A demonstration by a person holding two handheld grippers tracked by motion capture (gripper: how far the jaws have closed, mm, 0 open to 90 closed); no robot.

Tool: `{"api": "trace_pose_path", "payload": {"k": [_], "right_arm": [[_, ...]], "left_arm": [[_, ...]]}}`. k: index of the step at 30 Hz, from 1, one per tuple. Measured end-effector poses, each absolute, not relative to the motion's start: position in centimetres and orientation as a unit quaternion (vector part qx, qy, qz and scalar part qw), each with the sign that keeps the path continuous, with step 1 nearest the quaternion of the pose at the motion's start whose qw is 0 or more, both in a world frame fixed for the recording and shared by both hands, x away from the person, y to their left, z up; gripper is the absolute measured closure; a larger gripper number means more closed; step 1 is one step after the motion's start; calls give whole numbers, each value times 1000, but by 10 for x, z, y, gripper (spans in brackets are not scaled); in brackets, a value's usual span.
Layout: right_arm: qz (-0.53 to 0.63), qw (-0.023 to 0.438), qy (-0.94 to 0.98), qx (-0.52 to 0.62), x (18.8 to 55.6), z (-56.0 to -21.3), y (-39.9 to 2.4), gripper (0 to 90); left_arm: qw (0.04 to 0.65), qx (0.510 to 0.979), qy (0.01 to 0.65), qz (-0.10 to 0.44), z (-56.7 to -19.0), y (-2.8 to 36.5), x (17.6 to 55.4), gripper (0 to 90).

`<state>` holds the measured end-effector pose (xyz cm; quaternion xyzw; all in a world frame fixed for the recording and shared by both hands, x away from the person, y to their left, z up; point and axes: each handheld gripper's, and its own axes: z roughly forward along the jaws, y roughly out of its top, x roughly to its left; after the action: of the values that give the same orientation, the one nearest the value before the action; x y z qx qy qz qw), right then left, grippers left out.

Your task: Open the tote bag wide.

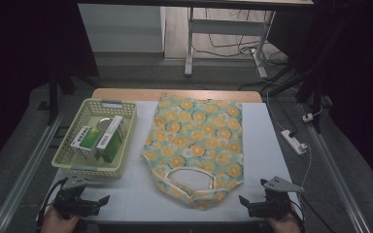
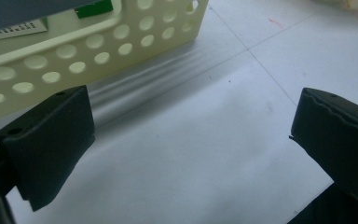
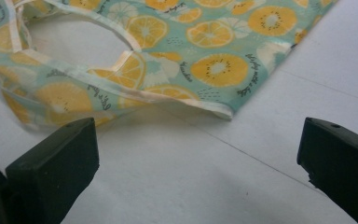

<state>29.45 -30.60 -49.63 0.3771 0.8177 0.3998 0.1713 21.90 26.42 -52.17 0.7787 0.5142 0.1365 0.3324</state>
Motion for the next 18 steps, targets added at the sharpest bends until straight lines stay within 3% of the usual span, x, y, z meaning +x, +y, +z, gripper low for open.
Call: {"api": "trace_pose_path", "payload": {"k": [18], "right_arm": [[405, 144, 823, 371, 298, -497, -307, 0]], "left_arm": [[322, 797, 495, 129, -522, 260, 220, 0]]}}
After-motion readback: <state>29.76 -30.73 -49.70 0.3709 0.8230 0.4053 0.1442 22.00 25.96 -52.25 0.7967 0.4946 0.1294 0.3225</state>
